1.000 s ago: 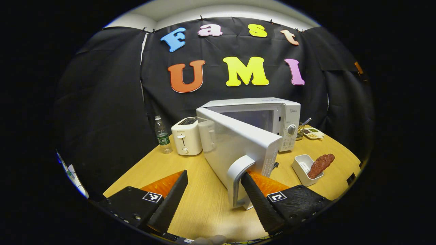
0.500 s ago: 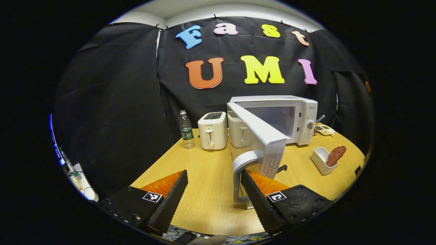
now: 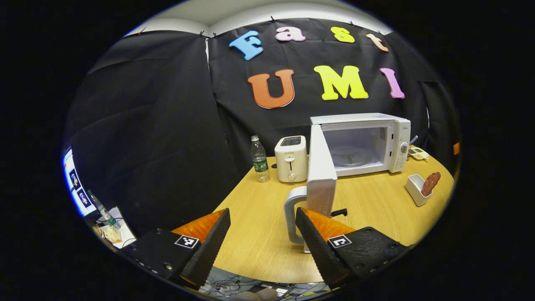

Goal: Open the microwave oven with the left hand, put the food in, and close the microwave oven.

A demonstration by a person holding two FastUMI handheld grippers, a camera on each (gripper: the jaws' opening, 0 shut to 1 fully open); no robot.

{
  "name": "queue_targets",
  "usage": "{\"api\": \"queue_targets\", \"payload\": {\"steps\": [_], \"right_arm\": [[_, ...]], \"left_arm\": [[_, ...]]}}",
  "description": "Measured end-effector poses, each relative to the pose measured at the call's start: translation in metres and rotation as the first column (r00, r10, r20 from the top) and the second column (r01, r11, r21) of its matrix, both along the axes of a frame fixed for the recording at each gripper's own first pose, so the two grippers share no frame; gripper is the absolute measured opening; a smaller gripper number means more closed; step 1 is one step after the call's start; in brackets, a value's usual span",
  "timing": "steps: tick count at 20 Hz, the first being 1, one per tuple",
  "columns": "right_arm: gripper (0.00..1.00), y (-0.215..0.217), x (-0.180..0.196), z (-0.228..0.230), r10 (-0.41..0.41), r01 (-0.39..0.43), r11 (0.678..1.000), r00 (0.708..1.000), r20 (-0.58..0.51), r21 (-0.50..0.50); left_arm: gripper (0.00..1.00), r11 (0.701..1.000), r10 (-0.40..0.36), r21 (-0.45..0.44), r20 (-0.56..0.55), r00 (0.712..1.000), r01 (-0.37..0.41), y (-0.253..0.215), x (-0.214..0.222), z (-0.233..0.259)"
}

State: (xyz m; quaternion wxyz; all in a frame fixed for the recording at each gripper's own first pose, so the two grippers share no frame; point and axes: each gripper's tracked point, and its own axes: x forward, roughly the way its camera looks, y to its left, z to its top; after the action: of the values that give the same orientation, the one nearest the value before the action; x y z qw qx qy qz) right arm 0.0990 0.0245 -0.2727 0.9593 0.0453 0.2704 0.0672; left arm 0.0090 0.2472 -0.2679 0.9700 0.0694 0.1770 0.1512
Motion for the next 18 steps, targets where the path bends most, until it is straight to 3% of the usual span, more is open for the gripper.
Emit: {"api": "queue_targets", "payload": {"steps": [1, 2, 3, 4, 5, 6, 7, 8, 9, 10, 11, 12, 14, 15, 16, 18], "right_arm": [[1.00, -0.001, 0.008, -0.013, 0.011, -0.010, 0.999, 0.999, -0.036, 0.036], [0.87, -0.003, 0.017, -0.027, 0.009, -0.004, 0.998, 0.998, -0.069, 0.065], [0.99, -0.006, 0.022, -0.039, 0.008, 0.001, 0.996, 0.995, -0.097, 0.091], [0.99, -0.010, 0.032, -0.051, 0.007, 0.008, 0.993, 0.992, -0.124, 0.118], [0.86, -0.014, 0.042, -0.061, 0.004, 0.017, 0.990, 0.989, -0.150, 0.142], [0.96, -0.018, 0.051, -0.071, 0.013, 0.015, 0.987, 0.984, -0.176, 0.160], [0.82, -0.020, 0.059, -0.078, 0.018, 0.019, 0.983, 0.979, -0.201, 0.184], [0.75, -0.023, 0.066, -0.084, 0.031, 0.017, 0.978, 0.974, -0.226, 0.209], [0.72, -0.024, 0.070, -0.090, 0.048, 0.015, 0.971, 0.965, -0.257, 0.238], [0.75, -0.023, 0.074, -0.094, 0.067, 0.014, 0.962, 0.955, -0.289, 0.272], [0.58, -0.021, 0.079, -0.098, 0.093, 0.011, 0.950, 0.944, -0.316, 0.313], [0.61, -0.017, 0.084, -0.098, 0.124, 0.008, 0.932, 0.932, -0.339, 0.362], [0.33, -0.016, 0.088, -0.100, 0.165, 0.006, 0.910, 0.912, -0.376, 0.413], [0.28, -0.019, 0.090, -0.103, 0.172, 0.006, 0.913, 0.900, -0.400, 0.407], [0.17, -0.018, 0.091, -0.103, 0.192, -0.002, 0.908, 0.890, -0.414, 0.419], [0.10, -0.016, 0.092, -0.102, 0.236, -0.011, 0.895, 0.860, -0.453, 0.446]], "left_arm": [[0.96, 1.000, 0.003, 0.002, -0.004, 1.000, -0.003, -0.003, -0.004, 0.003], [0.96, 1.000, 0.001, -0.003, -0.005, 1.000, -0.001, -0.009, -0.006, 0.007], [0.96, 1.000, 0.002, -0.008, -0.002, 1.000, -0.002, -0.016, -0.009, 0.012], [0.96, 1.000, 0.002, -0.016, 0.000, 1.000, -0.002, -0.023, -0.011, 0.017], [0.96, 1.000, 0.000, -0.020, 0.003, 1.000, 0.000, -0.031, -0.011, 0.022], [0.96, 1.000, 0.000, -0.021, 0.003, 1.000, 0.000, -0.040, -0.011, 0.026], [0.96, 1.000, -0.002, -0.020, 0.002, 1.000, 0.002, -0.048, -0.009, 0.028], [0.96, 1.000, 0.000, -0.014, -0.003, 1.000, 0.000, -0.056, -0.005, 0.031], [0.96, 1.000, 0.003, -0.006, -0.009, 1.000, -0.003, -0.060, 0.000, 0.032], [0.96, 1.000, 0.005, 0.004, -0.014, 1.000, -0.005, -0.066, 0.005, 0.035], [0.96, 1.000, 0.012, 0.010, -0.021, 1.000, -0.012, -0.070, 0.008, 0.037], [0.96, 1.000, 0.021, 0.012, -0.020, 1.000, -0.020, -0.075, 0.011, 0.041], [0.96, 0.999, 0.047, 0.009, -0.018, 0.999, -0.047, -0.082, 0.018, 0.046], [0.96, 0.998, 0.061, 0.009, -0.018, 0.998, -0.061, -0.085, 0.019, 0.047], [0.96, 0.997, 0.079, 0.009, -0.024, 0.997, -0.079, -0.088, 0.021, 0.047], [0.96, 0.993, 0.116, 0.011, -0.031, 0.993, -0.116, -0.090, 0.023, 0.047]]}}
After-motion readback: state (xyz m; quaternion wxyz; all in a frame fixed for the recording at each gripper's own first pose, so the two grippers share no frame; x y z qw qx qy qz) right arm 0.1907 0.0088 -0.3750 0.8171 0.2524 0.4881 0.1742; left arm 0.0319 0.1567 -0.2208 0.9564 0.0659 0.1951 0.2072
